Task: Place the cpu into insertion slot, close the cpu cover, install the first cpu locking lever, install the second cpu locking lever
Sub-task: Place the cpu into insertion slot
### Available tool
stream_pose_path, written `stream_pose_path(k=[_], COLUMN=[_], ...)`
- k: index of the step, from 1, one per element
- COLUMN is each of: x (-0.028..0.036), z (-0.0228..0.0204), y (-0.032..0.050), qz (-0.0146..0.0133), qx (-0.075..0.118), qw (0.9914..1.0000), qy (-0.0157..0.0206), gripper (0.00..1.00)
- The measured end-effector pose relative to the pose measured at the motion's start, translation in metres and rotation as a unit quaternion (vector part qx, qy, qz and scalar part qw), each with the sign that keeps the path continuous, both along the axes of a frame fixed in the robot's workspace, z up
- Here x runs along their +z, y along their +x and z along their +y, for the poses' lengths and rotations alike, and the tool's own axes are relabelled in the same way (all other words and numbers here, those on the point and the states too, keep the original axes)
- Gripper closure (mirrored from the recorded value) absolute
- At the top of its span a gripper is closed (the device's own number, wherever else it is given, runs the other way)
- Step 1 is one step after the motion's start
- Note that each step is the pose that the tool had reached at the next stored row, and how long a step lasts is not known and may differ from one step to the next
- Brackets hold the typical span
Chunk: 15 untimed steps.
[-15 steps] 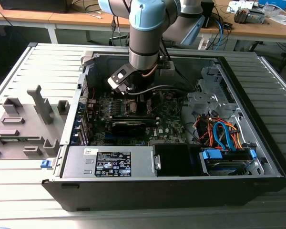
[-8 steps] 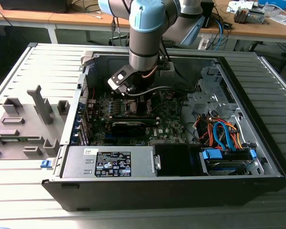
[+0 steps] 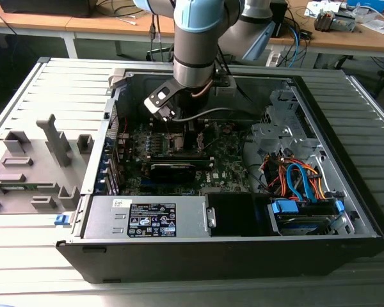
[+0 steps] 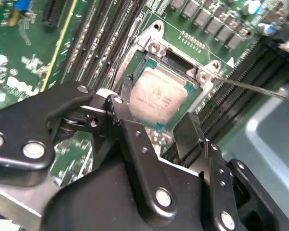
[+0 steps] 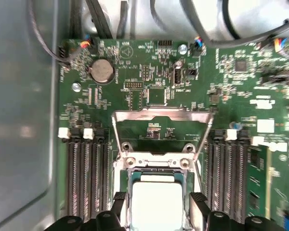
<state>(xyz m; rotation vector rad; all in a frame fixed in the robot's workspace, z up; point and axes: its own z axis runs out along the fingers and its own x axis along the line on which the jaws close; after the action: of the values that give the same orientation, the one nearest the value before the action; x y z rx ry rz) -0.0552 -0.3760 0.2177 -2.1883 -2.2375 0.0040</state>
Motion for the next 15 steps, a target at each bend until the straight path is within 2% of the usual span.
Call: stream_pose_path(k=[1,4,7,8,12,13,14,15], x=[0.0023,0.0038,0.0039,0.0039,0.0039,0.0039,0.0039,0.0039], z=[0.0000,0.0002,0.0001,0.0001,0.0001,0.0001,0.0001,0.0001], y=[0.0000,0.0001,0.0000,0.0000,0.0000,0.0000,0.0000,0.0000], qz=[0.0000,-0.0001,0.0000,0.0000,0.0000,0.0000,0.0000,0.0000], qx=[0.000,0.000,0.000,0.000,0.000,0.000,0.000,0.000], qw=[1.00000,1.00000,1.00000,1.00000,1.00000,1.00000,1.00000,1.00000], qy=[0.0000,0.0008,0.0008,0.0008,0.0010,0.0010,0.0010,0.0011], gripper=[0.38,0.39,0.58,0.58,0.82,0.82,0.89,0.89])
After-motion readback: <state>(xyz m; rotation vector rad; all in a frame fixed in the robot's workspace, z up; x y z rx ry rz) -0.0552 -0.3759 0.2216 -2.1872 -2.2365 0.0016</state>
